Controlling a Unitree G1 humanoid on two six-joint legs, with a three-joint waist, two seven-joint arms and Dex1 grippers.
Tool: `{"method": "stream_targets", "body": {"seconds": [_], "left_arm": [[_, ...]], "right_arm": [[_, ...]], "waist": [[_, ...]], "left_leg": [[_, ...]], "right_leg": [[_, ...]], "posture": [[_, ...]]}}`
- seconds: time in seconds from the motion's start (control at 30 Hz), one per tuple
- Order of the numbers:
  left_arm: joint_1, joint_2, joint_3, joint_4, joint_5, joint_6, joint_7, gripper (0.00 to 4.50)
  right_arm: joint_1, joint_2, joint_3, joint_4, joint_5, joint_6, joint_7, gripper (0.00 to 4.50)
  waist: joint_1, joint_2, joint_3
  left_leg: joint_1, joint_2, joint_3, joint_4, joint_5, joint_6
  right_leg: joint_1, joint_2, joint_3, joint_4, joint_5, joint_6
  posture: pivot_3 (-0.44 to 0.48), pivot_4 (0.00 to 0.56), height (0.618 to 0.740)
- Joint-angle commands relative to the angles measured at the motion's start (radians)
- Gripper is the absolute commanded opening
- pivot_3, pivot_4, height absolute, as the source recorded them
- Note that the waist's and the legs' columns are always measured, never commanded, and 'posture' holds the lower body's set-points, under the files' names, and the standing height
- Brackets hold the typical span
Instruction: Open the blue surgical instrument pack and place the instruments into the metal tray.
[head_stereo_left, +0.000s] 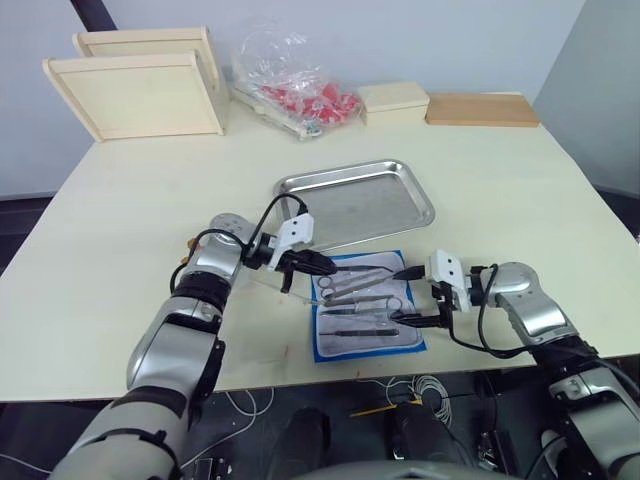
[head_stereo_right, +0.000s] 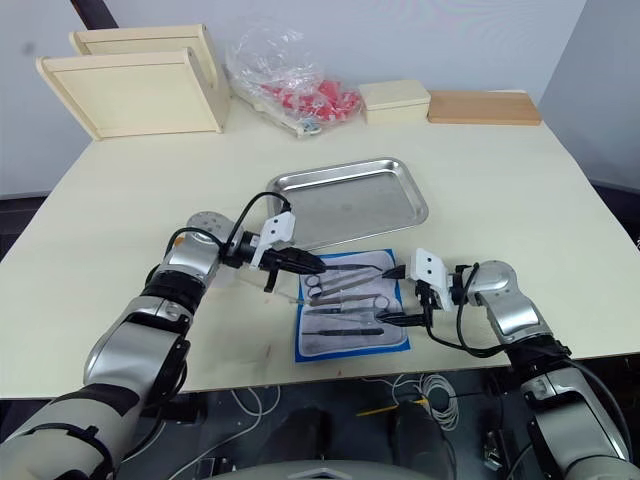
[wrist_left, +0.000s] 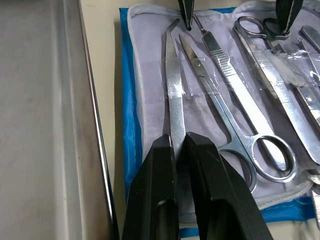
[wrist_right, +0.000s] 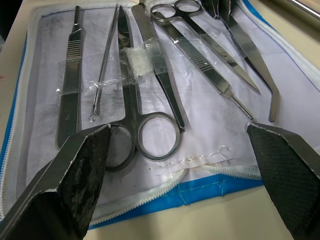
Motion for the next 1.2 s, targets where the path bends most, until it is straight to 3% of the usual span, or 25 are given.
{"method": "stream_targets", "body": {"seconds": [0.03, 0.9, 1.2], "left_arm": [[0.012, 0.020, -0.005, -0.097, -0.004, 0.053, 0.001, 0.15], [0.091, 0.176, -0.034, -0.412, -0.012, 0.330, 0.002, 0.15], [0.133, 0.280, 0.001, -0.539, -0.056, 0.448, -0.036, 0.15]], "right_arm": [[0.061, -0.013, 0.118, 0.089, -0.126, 0.097, -0.020, 4.50], [0.076, -0.017, 0.134, 0.071, -0.131, 0.119, -0.037, 4.50], [0.078, -0.011, 0.136, 0.075, -0.130, 0.114, -0.041, 4.50]], "waist": [[0.000, -0.001, -0.001], [-0.002, -0.002, -0.003], [-0.003, -0.003, -0.003]], "left_leg": [[0.000, 0.000, 0.000, 0.000, 0.000, 0.000], [0.002, 0.001, -0.001, -0.004, 0.000, 0.000], [0.002, 0.001, -0.001, -0.004, 0.000, 0.000]], "right_leg": [[0.000, 0.000, 0.000, 0.000, 0.000, 0.000], [0.000, 0.000, 0.001, 0.000, -0.002, -0.002], [0.000, 0.000, 0.001, 0.000, -0.004, -0.001]], "posture": [[0.000, 0.150, 0.740], [0.000, 0.150, 0.740], [0.000, 0.150, 0.740]]}}
